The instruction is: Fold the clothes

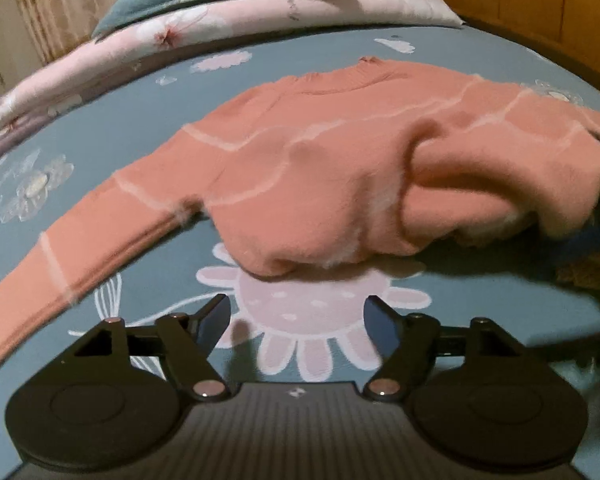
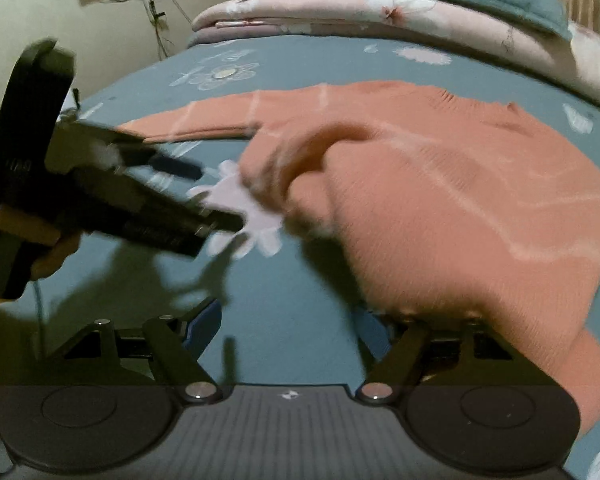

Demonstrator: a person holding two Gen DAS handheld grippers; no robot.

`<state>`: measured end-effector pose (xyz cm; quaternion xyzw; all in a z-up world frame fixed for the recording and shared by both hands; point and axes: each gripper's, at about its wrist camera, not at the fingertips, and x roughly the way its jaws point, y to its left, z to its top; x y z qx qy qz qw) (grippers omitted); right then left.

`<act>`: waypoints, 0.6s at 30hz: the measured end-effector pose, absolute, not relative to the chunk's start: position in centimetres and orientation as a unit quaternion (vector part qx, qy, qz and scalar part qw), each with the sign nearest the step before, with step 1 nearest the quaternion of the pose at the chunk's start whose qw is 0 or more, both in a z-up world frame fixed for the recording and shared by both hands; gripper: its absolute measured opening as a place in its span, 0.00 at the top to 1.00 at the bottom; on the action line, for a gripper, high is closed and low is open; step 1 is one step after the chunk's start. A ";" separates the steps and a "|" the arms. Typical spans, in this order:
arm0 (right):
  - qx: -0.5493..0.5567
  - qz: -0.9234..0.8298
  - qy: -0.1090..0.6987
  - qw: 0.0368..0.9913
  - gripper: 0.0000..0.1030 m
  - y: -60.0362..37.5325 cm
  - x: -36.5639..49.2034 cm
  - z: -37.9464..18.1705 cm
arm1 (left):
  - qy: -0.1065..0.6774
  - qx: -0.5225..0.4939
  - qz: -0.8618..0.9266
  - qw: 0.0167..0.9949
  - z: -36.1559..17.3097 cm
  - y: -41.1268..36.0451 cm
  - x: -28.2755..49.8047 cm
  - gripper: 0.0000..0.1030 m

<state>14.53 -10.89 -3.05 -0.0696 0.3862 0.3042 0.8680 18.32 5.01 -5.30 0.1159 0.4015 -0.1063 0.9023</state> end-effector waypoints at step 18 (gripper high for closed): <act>-0.056 0.195 0.357 0.912 0.38 -14.2 32.2 -1.6 | 0.371 0.041 -0.151 0.915 -7.1 4.1 23.2 0.23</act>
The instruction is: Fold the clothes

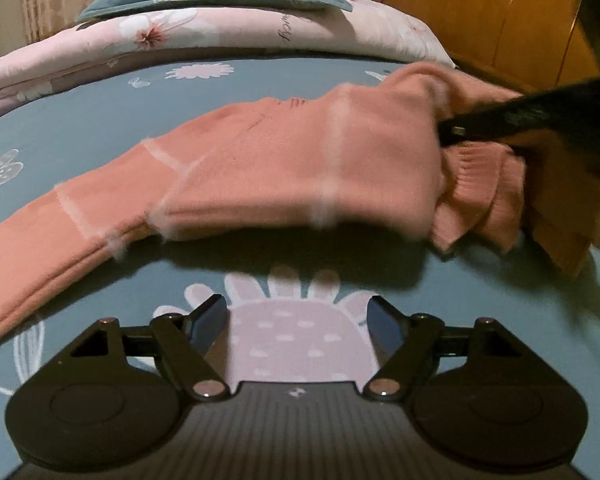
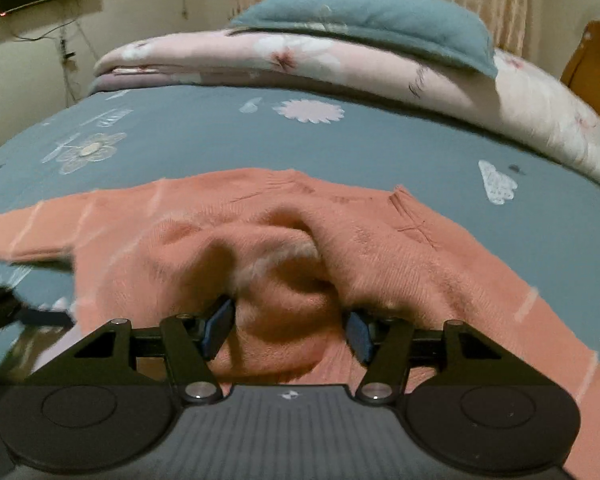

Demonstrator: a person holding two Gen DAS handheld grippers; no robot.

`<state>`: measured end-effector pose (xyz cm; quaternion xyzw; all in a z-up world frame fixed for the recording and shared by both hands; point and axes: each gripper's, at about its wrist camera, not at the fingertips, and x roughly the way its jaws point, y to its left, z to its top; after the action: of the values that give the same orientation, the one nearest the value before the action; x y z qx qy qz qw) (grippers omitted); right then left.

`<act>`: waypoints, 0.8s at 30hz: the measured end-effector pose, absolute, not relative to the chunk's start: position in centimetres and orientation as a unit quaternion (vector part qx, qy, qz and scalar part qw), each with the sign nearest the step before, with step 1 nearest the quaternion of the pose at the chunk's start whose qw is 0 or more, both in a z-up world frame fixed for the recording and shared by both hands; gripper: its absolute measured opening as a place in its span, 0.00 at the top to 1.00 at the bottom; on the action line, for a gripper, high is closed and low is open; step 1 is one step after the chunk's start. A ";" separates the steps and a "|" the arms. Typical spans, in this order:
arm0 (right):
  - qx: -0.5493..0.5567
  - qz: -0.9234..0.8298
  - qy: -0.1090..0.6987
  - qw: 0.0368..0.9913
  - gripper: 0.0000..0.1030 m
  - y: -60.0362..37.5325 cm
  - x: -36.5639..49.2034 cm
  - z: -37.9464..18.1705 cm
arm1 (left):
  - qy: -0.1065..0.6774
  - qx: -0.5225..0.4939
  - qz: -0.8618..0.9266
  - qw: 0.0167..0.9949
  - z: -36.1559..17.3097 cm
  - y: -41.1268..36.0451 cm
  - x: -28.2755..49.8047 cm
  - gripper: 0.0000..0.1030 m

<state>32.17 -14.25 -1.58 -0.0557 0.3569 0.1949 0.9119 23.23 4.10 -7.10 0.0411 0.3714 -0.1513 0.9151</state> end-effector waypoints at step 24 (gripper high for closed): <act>-0.161 0.238 0.316 0.904 0.28 -7.0 24.0 -3.1 | 0.351 0.042 -0.178 0.918 -7.7 5.2 22.3 0.18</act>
<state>24.01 -6.99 -3.05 -0.1611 0.3164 0.2378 0.9041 22.30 5.22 -7.66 0.0423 0.3509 -0.1781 0.9183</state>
